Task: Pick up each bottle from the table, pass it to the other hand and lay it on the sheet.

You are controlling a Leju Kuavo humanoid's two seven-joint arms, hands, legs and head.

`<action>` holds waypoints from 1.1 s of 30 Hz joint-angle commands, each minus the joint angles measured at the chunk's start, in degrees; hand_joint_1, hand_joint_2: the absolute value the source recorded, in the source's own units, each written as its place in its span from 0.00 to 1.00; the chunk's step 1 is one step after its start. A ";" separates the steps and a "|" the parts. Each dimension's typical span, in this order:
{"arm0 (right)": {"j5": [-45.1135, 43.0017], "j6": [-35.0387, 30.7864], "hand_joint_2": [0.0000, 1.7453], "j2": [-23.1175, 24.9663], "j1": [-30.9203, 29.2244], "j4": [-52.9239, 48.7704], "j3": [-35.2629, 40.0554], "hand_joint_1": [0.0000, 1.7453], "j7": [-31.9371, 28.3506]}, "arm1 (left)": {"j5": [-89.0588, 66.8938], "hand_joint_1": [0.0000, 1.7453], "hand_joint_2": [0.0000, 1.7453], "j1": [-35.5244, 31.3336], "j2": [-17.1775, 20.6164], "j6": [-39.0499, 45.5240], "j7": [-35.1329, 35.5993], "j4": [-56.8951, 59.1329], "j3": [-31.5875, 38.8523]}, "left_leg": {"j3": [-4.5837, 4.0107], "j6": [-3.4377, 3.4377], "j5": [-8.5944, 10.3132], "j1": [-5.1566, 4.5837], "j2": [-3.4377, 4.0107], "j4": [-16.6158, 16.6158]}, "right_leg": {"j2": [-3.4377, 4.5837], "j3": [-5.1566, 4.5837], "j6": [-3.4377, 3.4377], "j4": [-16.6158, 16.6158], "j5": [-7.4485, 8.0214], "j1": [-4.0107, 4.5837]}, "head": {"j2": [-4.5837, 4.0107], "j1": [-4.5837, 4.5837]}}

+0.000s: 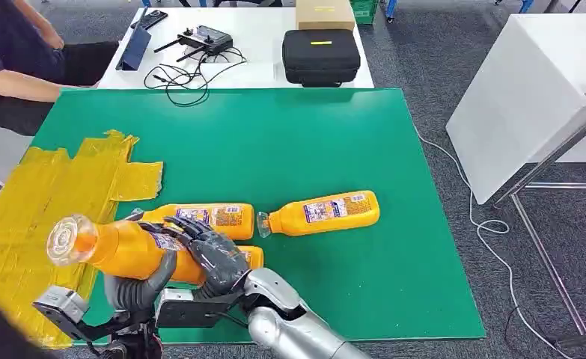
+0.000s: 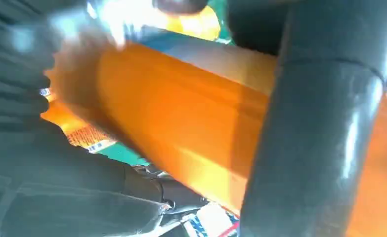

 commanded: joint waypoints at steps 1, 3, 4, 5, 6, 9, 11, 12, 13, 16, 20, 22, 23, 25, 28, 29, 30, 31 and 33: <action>-0.63 1.20 0.00 -5.45 2.50 -6.46 -9.15 0.00 -3.86 | -20.32 1.00 1.00 -2.89 2.21 16.52 -0.10 -4.69 10.63 | 0.31 0.00 -0.05 0.00 -0.12 -0.11 | -0.26 0.35 0.02 -0.07 -0.11 0.02 | 0.00 -0.02; -1.04 2.72 0.00 -7.68 3.77 -10.27 -11.23 0.00 -4.45 | -23.61 1.00 1.00 -4.18 3.40 18.35 0.25 -4.49 13.87 | 0.10 0.00 0.02 0.03 -0.17 -0.07 | -0.25 0.16 0.02 -0.08 -0.03 0.03 | 0.00 0.00; -0.84 3.35 0.00 -7.98 4.05 -10.89 -11.58 0.00 -4.51 | -23.80 1.00 1.00 -4.41 3.36 17.56 0.16 -4.43 14.72 | 0.18 0.01 0.01 0.03 -0.20 -0.10 | -0.31 0.27 0.02 -0.11 -0.05 0.04 | 0.00 0.00; -0.84 3.35 0.00 -7.98 4.05 -10.89 -11.58 0.00 -4.51 | -23.80 1.00 1.00 -4.41 3.36 17.56 0.16 -4.43 14.72 | 0.07 0.00 0.03 0.02 -0.13 -0.07 | -0.18 0.12 0.02 -0.08 -0.01 0.02 | 0.00 0.00; -0.72 3.39 0.00 -7.81 4.13 -10.87 -11.47 0.00 -4.51 | -23.83 1.00 1.00 -4.37 3.04 17.57 0.14 -4.37 14.57 | 0.24 0.01 -0.02 0.01 -0.13 -0.09 | -0.23 0.29 0.03 -0.07 -0.07 0.02 | 0.00 -0.02; -0.46 3.33 0.00 -7.55 4.21 -10.78 -11.33 0.00 -4.39 | -24.02 1.00 1.00 -4.25 2.68 17.56 0.02 -4.29 14.29 | 0.21 0.02 -0.04 0.02 -0.08 -0.06 | -0.18 0.25 0.04 -0.06 -0.06 0.02 | 0.00 -0.02; -0.36 3.26 0.00 -7.41 4.23 -10.72 -11.29 0.00 -4.32 | -24.16 1.00 1.00 -4.17 2.52 17.62 -0.07 -4.27 14.14 | 0.23 0.02 -0.05 -0.01 -0.12 -0.06 | -0.23 0.27 0.04 -0.03 -0.10 0.00 | 0.00 0.00; -0.36 3.26 0.00 -7.41 4.23 -10.72 -11.29 0.00 -4.32 | -24.16 1.00 1.00 -4.17 2.52 17.62 -0.07 -4.27 14.14 | 0.12 0.01 -0.02 0.00 -0.09 -0.06 | -0.17 0.16 0.03 -0.04 -0.05 0.00 | 0.00 0.00; -0.36 3.26 0.00 -7.41 4.23 -10.72 -11.29 0.00 -4.32 | -24.16 1.00 1.00 -4.17 2.52 17.62 -0.07 -4.27 14.14 | 0.29 0.02 -0.07 0.00 -0.12 -0.08 | -0.24 0.33 0.04 -0.06 -0.12 0.01 | 0.00 -0.02; -2.12 4.26 0.00 -9.18 5.53 -13.27 -14.01 0.00 -5.64 | -34.89 1.00 1.00 -7.05 6.10 32.75 -0.07 -0.02 16.87 | 0.18 0.00 -0.02 0.01 -0.12 -0.08 | -0.20 0.22 0.02 -0.07 -0.06 0.01 | 0.00 0.00; -2.76 5.75 0.00 -11.15 7.63 -16.80 -15.77 0.00 -6.42 | -52.70 1.00 1.00 -14.85 6.16 32.75 -2.95 8.59 30.82 | 0.26 -0.01 0.04 0.00 -0.18 -0.16 | -0.27 0.30 0.00 -0.11 -0.04 0.00 | 0.00 -0.02; -2.74 6.02 0.00 -11.39 8.10 -17.03 -15.64 0.00 -6.53 | -75.01 1.00 1.00 -19.90 4.08 32.75 -2.95 10.98 40.65 | 0.21 -0.02 0.04 0.00 -0.23 -0.12 | -0.30 0.27 0.00 -0.08 -0.03 0.00 | 0.00 0.00; -2.55 5.77 0.00 -11.34 8.23 -16.94 -15.47 0.00 -6.45 | -79.99 1.00 1.00 -21.66 3.83 32.75 -2.95 13.64 42.86 | 0.30 -0.03 0.04 0.01 -0.26 -0.14 | -0.38 0.37 0.00 -0.09 -0.04 0.02 | 0.00 0.00; -2.42 5.65 0.00 -11.30 8.40 -16.82 -15.16 0.00 -6.34 | -87.30 1.00 1.00 -23.08 4.87 32.75 1.37 17.39 42.20 | 0.17 -0.03 0.06 0.02 -0.11 -0.10 | -0.19 0.18 -0.01 -0.07 0.02 0.00 | 0.00 -0.02; -2.56 5.66 0.00 -11.71 8.76 -17.18 -14.79 0.00 -6.33 | -91.21 1.00 1.00 -22.23 14.48 32.75 23.76 25.61 19.14 | 0.27 -0.10 0.13 -0.02 -0.32 -0.17 | -0.43 0.33 0.00 -0.07 -0.06 -0.03 | 0.00 0.00; -2.68 5.84 0.00 -11.87 8.94 -17.42 -14.78 0.00 -6.36 | -91.21 1.00 1.00 -23.45 16.70 32.75 28.34 29.97 13.41 | 0.24 -0.11 0.13 0.01 -0.27 -0.14 | -0.36 0.27 -0.02 -0.06 -0.03 -0.01 | 0.00 -0.04; -2.72 5.98 0.00 -12.05 9.22 -17.81 -14.72 0.00 -6.32 | -91.21 1.00 1.00 -24.65 18.08 32.75 31.82 32.80 9.14 | 0.34 -0.11 0.09 0.00 -0.33 -0.15 | -0.46 0.38 -0.02 -0.04 -0.09 -0.01 | 0.00 0.00; -2.53 5.85 0.00 -12.18 9.39 -18.12 -14.62 0.00 -6.20 | -91.21 1.00 1.00 -25.52 18.97 32.75 33.87 35.09 6.00 | 0.17 -0.12 0.17 -0.01 -0.51 -0.11 | -0.60 0.24 -0.02 -0.01 -0.08 -0.02 | 0.00 -0.02; -2.80 5.52 0.00 -12.85 10.04 -19.60 -13.62 0.00 -5.70 | -89.13 1.00 1.00 -27.74 20.77 32.75 38.05 40.03 -1.55 | 0.20 -0.11 0.14 0.00 -0.48 -0.10 | -0.54 0.23 -0.01 -0.02 -0.07 0.00 | 0.00 0.00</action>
